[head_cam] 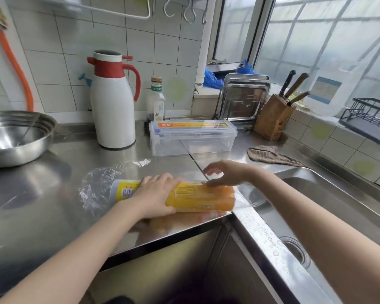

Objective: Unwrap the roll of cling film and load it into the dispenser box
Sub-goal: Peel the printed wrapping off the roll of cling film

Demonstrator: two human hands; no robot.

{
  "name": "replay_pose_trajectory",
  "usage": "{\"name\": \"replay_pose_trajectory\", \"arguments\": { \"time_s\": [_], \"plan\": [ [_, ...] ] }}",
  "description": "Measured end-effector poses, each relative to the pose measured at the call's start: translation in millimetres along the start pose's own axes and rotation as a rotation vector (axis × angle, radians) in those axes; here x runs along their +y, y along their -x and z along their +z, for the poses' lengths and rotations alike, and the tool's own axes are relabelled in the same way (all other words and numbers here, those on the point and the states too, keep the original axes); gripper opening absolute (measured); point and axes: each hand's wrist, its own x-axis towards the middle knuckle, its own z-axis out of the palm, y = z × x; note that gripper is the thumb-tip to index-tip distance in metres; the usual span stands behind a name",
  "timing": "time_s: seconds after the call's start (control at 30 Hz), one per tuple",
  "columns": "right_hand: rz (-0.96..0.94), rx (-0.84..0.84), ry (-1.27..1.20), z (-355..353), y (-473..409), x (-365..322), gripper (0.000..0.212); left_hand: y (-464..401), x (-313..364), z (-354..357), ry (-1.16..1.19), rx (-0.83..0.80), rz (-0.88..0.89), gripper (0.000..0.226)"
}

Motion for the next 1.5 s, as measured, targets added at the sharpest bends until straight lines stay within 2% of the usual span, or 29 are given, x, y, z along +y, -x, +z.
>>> {"name": "replay_pose_trajectory", "arguments": {
  "time_s": [0.07, 0.2, 0.37, 0.5, 0.67, 0.8, 1.0, 1.23, 1.33, 1.5],
  "plan": [
    [0.028, -0.101, 0.043, 9.0, 0.0, -3.9, 0.070, 5.9, -13.0, -3.3, 0.030, -0.042, -0.068, 0.093],
    [0.039, -0.130, 0.205, 25.7, 0.0, -4.7, 0.099, 11.7, -28.8, -6.7, 0.055, -0.087, -0.116, 0.098],
    [0.062, -0.116, 0.409, 32.0, -1.1, -18.6, 0.114, 9.9, -32.9, -15.8, 0.041, -0.210, -0.125, 0.101],
    [0.087, -0.191, 0.417, 40.2, -2.9, -25.3, 0.095, 6.9, -30.8, -19.0, -0.021, -0.233, -0.082, 0.097],
    [0.011, -0.002, 0.393, 53.6, -9.8, -21.1, 0.076, 11.3, -40.3, -11.8, -0.075, -0.113, -0.063, 0.088],
    [-0.079, 0.196, 0.499, 61.2, -28.8, -25.2, 0.079, 12.4, -55.7, -1.0, -0.150, 0.015, -0.101, 0.086],
    [-0.135, 0.341, 0.576, 59.3, -72.7, -42.4, 0.081, 4.2, -85.6, 6.8, -0.203, 0.154, -0.211, 0.087],
    [-0.156, 0.566, 0.715, 43.2, -106.1, -56.1, 0.076, -21.7, -99.0, 8.5, -0.227, 0.311, -0.353, 0.071],
    [-0.140, 0.597, 0.748, 44.1, -100.8, -57.7, 0.073, -22.3, -99.4, 10.9, -0.247, 0.329, -0.337, 0.067],
    [-0.148, 0.667, 0.667, 66.8, -80.1, -49.3, 0.076, -14.0, -101.5, 16.3, -0.277, 0.332, -0.187, 0.063]
  ]
}}
